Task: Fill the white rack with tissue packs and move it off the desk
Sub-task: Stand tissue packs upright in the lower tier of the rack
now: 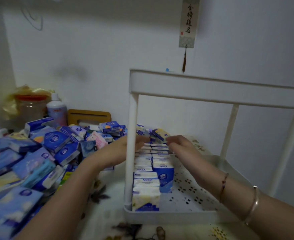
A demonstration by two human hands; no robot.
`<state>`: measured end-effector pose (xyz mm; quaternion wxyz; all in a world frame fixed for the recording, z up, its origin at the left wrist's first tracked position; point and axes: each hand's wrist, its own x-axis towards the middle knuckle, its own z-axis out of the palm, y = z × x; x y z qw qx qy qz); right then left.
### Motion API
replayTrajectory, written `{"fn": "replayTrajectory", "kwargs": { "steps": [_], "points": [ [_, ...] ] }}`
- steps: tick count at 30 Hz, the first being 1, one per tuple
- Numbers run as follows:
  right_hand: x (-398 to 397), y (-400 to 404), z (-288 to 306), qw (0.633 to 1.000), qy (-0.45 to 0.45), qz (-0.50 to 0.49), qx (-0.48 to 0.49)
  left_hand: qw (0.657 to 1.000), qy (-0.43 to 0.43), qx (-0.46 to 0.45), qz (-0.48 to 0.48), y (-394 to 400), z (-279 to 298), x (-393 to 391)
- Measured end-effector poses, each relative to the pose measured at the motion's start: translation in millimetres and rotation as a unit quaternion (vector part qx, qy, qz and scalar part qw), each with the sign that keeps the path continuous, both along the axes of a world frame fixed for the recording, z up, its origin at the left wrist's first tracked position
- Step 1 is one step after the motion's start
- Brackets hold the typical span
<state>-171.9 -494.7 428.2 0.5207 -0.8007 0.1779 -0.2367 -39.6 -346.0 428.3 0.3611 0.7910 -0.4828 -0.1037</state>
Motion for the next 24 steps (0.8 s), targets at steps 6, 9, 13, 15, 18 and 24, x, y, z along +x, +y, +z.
{"fn": "replayTrajectory", "kwargs": {
  "steps": [6, 9, 13, 15, 18, 24],
  "points": [
    [-32, 54, 31, 0.981, -0.099, 0.077, -0.147, 0.997, -0.056, 0.033, 0.049, 68, 20, -8],
    [-49, 82, 44, 0.966, -0.145, 0.147, -0.155, 0.99, -0.092, 0.05, 0.091, 106, 30, -17],
    [-56, 116, 50, 0.949, -0.178, 0.216, -0.144, 0.981, -0.127, 0.045, 0.141, 139, 31, -21],
    [-49, 135, 50, 0.943, -0.178, 0.245, -0.14, 0.975, -0.138, 0.034, 0.169, 157, 30, -18],
    [-27, 160, 46, 0.94, -0.162, 0.264, -0.145, 0.961, -0.161, 0.035, 0.221, 183, 28, -13],
    [42, 202, 17, 0.924, -0.038, 0.281, -0.257, 0.912, -0.174, 0.133, 0.347, 244, 5, 7]
  ]
}}
